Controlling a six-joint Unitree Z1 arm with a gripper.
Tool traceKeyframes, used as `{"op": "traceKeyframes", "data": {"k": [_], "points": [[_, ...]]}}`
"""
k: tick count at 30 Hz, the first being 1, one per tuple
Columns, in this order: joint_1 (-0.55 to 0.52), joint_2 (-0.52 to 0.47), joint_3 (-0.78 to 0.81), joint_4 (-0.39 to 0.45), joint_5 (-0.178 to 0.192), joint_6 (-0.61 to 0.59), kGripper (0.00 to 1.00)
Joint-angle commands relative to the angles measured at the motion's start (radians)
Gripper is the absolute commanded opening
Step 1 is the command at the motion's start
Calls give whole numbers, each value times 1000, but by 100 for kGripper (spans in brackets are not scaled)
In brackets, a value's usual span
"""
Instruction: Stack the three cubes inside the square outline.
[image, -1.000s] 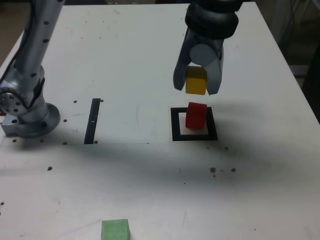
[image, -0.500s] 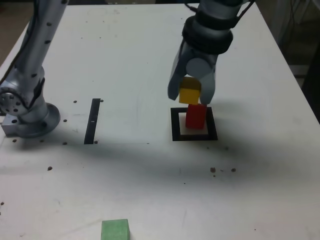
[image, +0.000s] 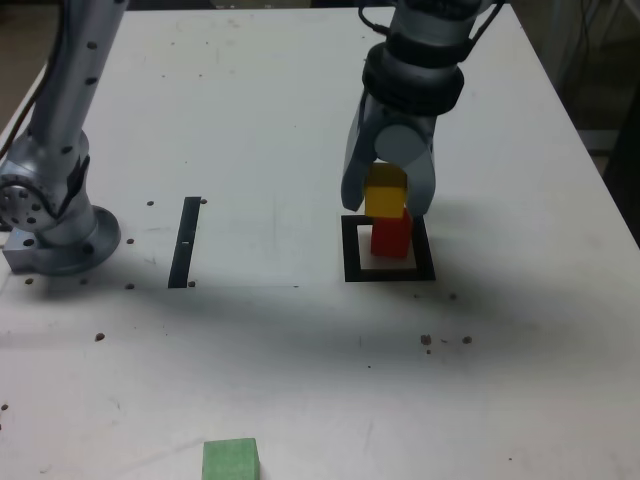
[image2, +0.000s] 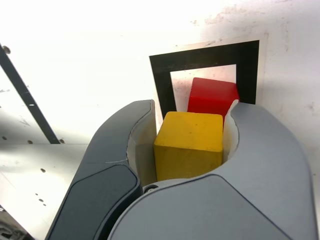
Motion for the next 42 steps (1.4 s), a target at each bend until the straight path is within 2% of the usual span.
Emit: {"op": "traceKeyframes", "data": {"k": [1,10,17,24,27,32,34,37,42], "points": [[-4,13,1,-7,-2,-4,8],[-6,28,0,-27,4,-10,11],[-6,38,5,-26,-2,-11,29],[-6,38,5,-23,-3,-9,40],[-6,37,6,-22,-7,-9,52],[-6,31,6,-21,-10,-6,83],[-5,28,5,-15,-9,-6,91],[-5,24,0,-1,-6,-4,98],[-5,18,-7,8,-4,-2,99]]}}
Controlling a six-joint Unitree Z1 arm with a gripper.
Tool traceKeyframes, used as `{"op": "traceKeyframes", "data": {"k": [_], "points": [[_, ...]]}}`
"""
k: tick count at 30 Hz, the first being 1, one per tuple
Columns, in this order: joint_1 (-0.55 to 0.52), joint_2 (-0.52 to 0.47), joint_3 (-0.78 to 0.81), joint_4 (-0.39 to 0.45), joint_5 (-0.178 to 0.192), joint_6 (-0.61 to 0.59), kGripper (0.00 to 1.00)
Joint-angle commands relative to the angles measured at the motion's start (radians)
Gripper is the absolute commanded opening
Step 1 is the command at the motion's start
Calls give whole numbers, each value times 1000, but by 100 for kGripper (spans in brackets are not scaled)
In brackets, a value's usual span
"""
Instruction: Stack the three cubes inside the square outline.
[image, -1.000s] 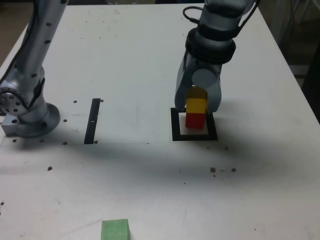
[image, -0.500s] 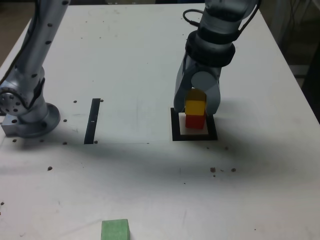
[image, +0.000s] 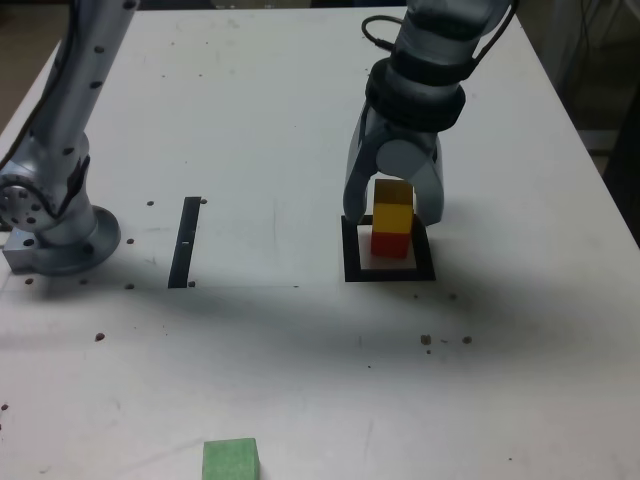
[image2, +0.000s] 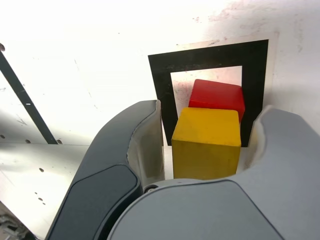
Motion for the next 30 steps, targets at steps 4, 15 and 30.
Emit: {"op": "traceKeyframes", "data": {"k": [4,15,30], "points": [[-2,-34,-9,0,18,10,100],[-25,-233,59,51,17,-32,100],[-468,-363,253,31,-141,-546,100]]}}
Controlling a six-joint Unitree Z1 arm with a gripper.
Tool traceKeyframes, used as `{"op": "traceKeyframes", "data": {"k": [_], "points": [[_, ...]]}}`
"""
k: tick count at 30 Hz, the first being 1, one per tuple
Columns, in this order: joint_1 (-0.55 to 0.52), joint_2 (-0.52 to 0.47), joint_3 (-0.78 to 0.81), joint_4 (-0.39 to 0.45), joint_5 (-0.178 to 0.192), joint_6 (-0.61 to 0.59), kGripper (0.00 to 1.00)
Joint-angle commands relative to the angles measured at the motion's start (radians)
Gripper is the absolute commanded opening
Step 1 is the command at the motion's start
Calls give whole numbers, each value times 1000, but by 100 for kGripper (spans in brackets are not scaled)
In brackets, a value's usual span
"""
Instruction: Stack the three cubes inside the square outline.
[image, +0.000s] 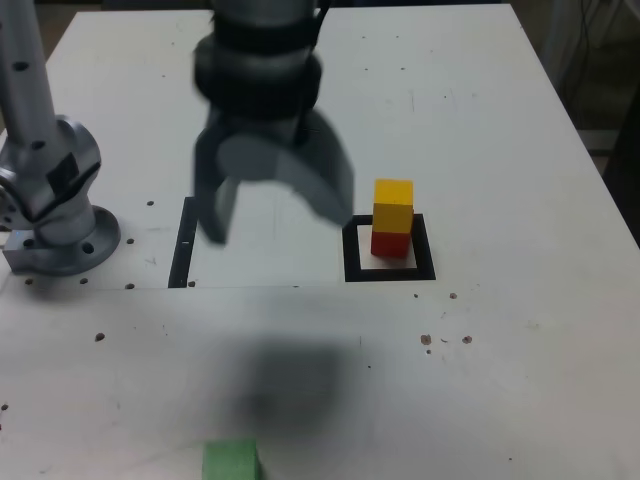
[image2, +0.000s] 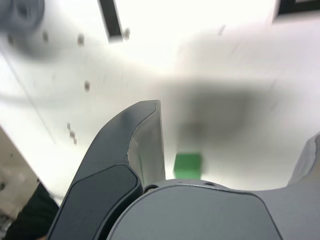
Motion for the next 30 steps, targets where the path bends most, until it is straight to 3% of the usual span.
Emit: {"op": "traceKeyframes", "data": {"k": [1,5,13,23,30], "points": [[-75,24,-6,-7,-24,-86,100],[-190,86,-41,-43,-60,-148,100],[-350,200,-115,-106,-77,-249,100],[-368,264,-18,-211,-98,-274,99],[-368,316,-53,-225,-138,-274,99]]}}
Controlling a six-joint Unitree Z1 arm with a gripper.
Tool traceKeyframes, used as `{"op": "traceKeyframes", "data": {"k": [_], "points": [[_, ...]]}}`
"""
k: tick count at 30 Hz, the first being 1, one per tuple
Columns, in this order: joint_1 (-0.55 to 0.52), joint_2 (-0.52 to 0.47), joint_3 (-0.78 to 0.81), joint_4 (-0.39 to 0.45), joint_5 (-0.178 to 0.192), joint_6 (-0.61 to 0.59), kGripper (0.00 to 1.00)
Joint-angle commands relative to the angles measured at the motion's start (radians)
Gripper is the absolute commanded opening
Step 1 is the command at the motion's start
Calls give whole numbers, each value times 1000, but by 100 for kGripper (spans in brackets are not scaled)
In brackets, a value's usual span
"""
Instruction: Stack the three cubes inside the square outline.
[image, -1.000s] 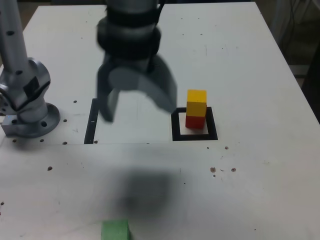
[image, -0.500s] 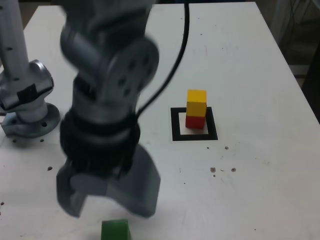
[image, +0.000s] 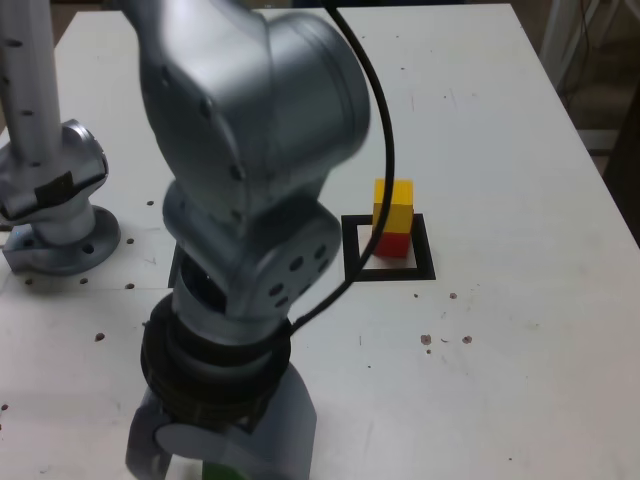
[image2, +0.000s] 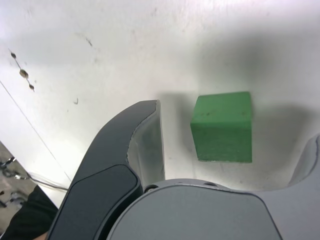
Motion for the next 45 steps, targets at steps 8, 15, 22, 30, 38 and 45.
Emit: {"op": "traceKeyframes", "data": {"k": [8,15,22,30,38,45], "points": [[2,24,23,-79,-49,0,92],[15,21,71,-140,-47,-1,78],[29,-4,126,-169,37,-31,34],[30,-9,132,-201,47,-42,19],[29,-14,89,-168,31,-42,18],[29,-15,85,-162,34,-36,13]]}}
